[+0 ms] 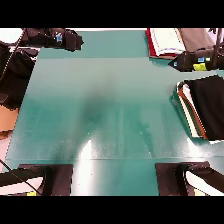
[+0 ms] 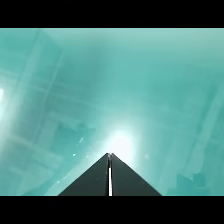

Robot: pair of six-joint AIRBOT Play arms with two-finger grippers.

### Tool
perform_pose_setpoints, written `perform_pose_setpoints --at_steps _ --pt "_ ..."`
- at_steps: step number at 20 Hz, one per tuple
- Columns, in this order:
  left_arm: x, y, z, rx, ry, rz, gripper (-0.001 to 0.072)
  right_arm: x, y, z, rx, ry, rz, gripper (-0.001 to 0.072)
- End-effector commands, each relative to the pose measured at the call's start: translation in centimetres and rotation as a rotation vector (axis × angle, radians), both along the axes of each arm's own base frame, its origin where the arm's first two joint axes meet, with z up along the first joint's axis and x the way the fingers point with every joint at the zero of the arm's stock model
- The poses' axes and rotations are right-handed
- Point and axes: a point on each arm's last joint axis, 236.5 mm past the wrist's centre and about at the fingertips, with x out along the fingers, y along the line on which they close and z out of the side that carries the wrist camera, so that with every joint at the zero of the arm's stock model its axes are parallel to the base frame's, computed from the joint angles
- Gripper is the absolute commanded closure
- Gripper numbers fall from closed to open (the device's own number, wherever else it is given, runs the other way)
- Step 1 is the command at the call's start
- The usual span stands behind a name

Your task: Fold the shirts.

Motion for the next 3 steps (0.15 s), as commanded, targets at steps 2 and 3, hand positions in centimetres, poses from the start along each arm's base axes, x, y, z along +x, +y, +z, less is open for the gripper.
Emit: perform_pose_setpoints --at_steps 2,3 --pt "0.51 0.01 0.83 -0.017 -0.035 0.013 0.0680 0.09 0.78 -0.02 0.000 0.000 0.021 0.0696" --pt "0.51 0.01 0.83 -0.017 -0.035 0.013 0.0680 0.08 0.78 -0.02 -0.001 0.001 0.021 0.0696"
